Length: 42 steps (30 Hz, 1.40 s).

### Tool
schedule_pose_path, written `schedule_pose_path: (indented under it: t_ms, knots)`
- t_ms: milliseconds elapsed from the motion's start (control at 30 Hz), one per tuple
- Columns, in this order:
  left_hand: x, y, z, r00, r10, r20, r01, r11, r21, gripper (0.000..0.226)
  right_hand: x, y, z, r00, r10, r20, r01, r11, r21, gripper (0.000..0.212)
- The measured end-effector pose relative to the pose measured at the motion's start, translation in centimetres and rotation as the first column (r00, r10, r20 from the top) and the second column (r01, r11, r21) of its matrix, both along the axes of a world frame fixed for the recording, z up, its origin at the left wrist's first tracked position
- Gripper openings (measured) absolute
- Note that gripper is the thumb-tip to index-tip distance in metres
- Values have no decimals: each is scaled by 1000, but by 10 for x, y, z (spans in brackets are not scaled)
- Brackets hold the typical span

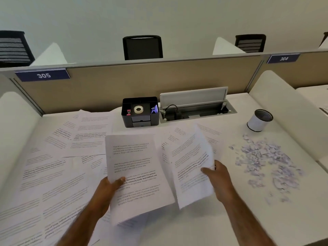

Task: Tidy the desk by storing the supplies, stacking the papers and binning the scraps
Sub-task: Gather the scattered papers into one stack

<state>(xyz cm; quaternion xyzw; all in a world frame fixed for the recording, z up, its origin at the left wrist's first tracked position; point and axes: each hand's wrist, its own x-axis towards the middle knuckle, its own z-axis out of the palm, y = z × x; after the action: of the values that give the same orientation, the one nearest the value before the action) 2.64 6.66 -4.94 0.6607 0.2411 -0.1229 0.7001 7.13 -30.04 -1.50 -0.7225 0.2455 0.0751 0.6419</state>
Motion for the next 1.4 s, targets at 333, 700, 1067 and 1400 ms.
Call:
schedule_pose_path:
  t_ms: [333, 700, 1067, 1400]
  knots:
    - [2, -36, 21, 999, 34, 31, -28, 985, -168, 32, 5, 28, 25, 995, -38, 93, -5, 904, 428, 34]
    - [10, -48, 25, 995, 50, 87, -32, 981, -193, 40, -14, 90, -2, 950, 310, 42, -310, 951, -13, 27]
    - [3, -34, 21, 992, 123, -18, -124, 972, -202, 38, 102, 11, -66, 968, 196, -155, -237, 521, -820, 81]
    - [4, -29, 28, 984, 168, -56, -175, 972, -156, 29, 157, -3, -85, 884, 260, -389, -466, 409, -784, 115]
